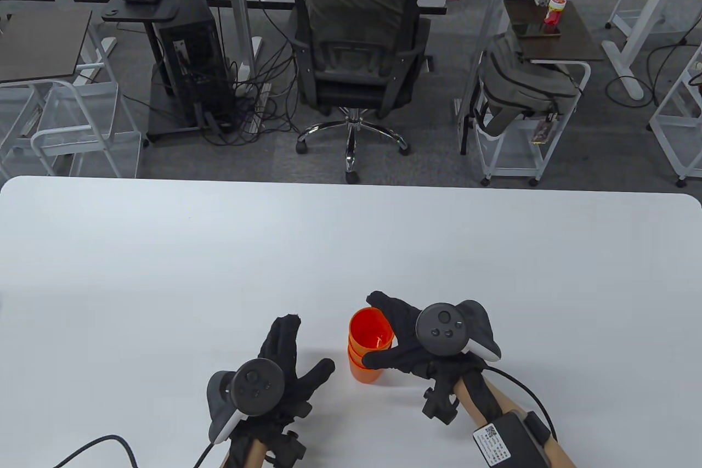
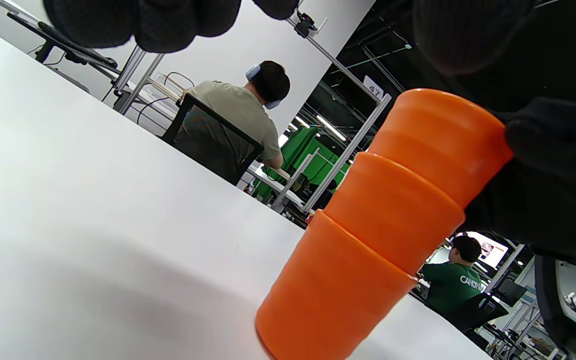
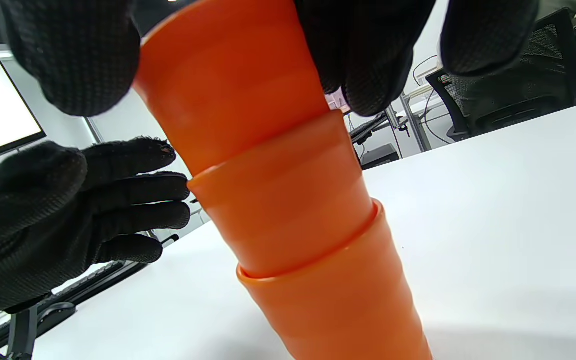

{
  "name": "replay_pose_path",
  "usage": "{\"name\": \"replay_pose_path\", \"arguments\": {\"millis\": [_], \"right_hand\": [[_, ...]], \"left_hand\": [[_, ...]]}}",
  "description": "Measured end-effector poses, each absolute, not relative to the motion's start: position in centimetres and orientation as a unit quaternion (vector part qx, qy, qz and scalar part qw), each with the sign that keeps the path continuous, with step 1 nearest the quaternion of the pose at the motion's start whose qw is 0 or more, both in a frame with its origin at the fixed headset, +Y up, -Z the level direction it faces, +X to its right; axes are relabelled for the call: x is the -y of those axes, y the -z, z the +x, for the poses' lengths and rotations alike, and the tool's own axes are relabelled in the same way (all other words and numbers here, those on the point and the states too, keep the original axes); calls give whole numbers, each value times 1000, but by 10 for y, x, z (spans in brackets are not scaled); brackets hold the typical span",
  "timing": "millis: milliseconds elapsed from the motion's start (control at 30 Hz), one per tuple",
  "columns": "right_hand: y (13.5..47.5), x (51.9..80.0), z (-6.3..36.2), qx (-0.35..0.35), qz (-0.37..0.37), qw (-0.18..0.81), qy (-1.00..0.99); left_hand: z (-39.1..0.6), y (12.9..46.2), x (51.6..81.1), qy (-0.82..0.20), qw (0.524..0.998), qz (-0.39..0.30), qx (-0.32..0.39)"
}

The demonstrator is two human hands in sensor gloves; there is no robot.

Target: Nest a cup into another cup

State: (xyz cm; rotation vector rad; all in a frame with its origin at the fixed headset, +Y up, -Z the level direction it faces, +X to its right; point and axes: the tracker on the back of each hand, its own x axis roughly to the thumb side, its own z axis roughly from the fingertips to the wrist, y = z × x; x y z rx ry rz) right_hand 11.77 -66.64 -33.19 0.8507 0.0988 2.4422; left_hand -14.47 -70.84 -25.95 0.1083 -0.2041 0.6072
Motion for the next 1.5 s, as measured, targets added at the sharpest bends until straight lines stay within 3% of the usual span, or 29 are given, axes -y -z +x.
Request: {"name": "replay_pose_path", "arguments": {"millis": [167, 300, 500, 800, 1500], "right_hand": [[325, 647, 134, 22, 299, 285, -910], [316, 637, 147, 90, 260, 247, -929], [307, 658, 166, 150, 155, 123, -969], [306, 704, 177, 118, 95, -35, -988], [309, 721, 183, 76, 91, -32, -992]], "left_hand": [[-147, 263, 692, -265, 956, 75, 99], [-149, 273, 677, -176, 974, 108, 88], [-143, 289, 677, -22, 989, 119, 83], [-144, 293, 710, 139, 979, 114, 92], [-149, 296, 728, 142, 982, 79, 96]]}}
